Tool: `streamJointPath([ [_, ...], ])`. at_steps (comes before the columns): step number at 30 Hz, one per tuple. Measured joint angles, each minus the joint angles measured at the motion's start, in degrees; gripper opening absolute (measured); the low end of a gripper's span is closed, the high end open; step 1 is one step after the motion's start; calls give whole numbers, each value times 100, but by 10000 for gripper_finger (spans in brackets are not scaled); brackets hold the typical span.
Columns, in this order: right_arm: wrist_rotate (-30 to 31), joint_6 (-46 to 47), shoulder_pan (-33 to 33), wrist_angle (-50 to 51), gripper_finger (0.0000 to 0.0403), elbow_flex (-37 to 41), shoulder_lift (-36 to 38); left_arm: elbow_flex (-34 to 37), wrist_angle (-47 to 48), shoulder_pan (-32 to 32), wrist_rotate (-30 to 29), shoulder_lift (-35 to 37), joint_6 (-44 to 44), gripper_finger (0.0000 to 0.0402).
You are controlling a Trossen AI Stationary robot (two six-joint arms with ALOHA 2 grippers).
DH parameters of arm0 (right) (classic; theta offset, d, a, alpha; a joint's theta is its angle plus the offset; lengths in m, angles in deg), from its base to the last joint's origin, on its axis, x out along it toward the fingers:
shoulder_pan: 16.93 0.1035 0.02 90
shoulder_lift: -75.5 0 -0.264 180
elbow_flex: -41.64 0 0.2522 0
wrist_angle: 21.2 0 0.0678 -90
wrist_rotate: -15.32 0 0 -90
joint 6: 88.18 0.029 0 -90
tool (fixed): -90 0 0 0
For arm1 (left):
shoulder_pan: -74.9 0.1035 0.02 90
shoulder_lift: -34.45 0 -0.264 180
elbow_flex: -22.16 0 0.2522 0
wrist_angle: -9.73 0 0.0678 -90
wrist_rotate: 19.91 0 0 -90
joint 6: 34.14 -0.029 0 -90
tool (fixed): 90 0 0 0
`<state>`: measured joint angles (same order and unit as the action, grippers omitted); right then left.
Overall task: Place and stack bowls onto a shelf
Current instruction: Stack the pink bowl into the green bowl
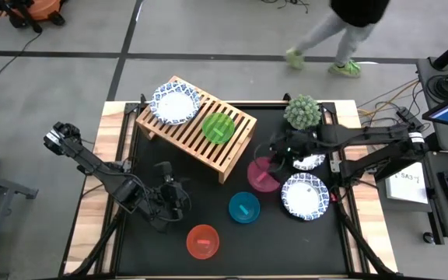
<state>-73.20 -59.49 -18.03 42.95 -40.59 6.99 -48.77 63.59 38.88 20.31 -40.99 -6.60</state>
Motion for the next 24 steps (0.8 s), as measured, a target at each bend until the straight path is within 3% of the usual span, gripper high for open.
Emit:
streamJointPath([
  [9,-4,46,-591,24,8,-1891,-753,0,414,2,-736,8,-87,176],
  [18,-773,-18,-1645,351,8,-3538,-2068,0,951,-1,-730,43,-80,176],
  [24,-900,-223,-2051,984,8,-4728,-3024,0,1289,-54,-662,47,196,176],
])
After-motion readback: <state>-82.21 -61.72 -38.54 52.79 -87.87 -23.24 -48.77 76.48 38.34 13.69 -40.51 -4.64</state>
